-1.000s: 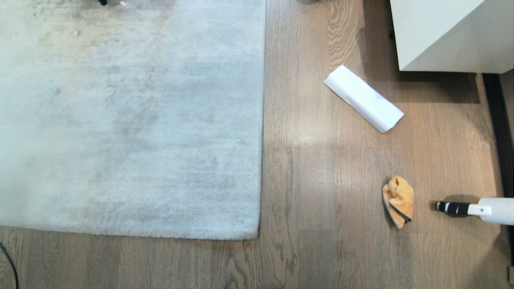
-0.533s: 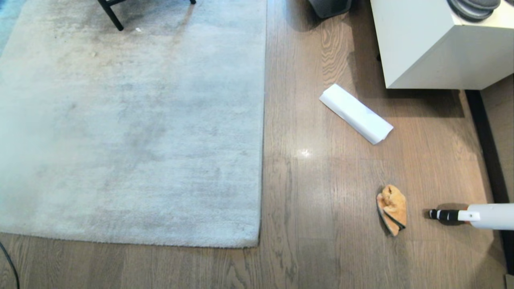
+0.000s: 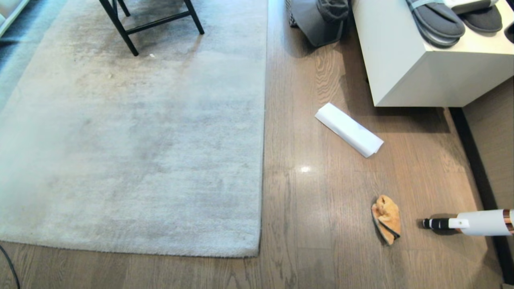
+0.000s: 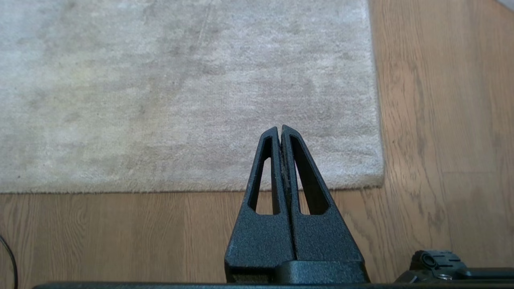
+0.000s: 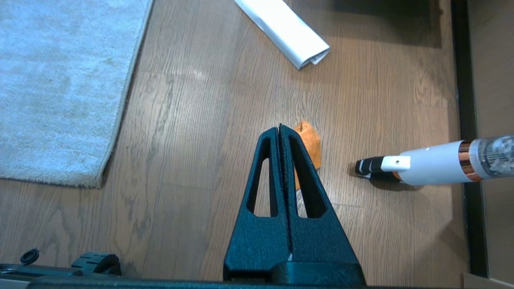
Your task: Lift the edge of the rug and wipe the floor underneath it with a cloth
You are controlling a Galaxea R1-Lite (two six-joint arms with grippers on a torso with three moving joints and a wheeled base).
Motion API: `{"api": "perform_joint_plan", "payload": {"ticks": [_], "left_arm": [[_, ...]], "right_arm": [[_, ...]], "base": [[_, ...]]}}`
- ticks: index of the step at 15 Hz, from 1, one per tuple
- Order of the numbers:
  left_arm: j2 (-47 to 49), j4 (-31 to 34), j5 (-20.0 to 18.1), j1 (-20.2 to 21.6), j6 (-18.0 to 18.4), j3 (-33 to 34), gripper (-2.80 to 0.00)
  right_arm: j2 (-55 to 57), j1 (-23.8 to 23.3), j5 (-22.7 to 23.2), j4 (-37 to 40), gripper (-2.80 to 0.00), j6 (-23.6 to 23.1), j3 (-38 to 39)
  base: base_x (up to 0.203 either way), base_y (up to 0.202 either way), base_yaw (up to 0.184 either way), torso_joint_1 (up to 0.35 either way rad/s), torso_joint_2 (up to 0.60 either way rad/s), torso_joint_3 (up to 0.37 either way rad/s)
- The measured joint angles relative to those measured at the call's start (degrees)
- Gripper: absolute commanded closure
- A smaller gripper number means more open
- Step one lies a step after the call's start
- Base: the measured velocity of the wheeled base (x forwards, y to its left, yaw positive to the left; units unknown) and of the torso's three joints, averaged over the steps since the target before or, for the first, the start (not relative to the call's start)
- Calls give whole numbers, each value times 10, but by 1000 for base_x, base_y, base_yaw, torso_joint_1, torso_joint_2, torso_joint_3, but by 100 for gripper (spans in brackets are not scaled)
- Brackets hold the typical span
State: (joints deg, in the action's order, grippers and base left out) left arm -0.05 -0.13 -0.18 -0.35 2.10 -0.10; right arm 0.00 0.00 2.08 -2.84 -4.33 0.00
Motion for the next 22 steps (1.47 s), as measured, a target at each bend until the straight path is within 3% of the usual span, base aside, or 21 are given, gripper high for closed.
{"api": "perform_joint_plan", "payload": {"ticks": [22], "left_arm": [[0,0,0,0,-3,0,0]], "right_arm": [[0,0,0,0,0,0,0]], "base": [[0,0,0,2,2,202]]}}
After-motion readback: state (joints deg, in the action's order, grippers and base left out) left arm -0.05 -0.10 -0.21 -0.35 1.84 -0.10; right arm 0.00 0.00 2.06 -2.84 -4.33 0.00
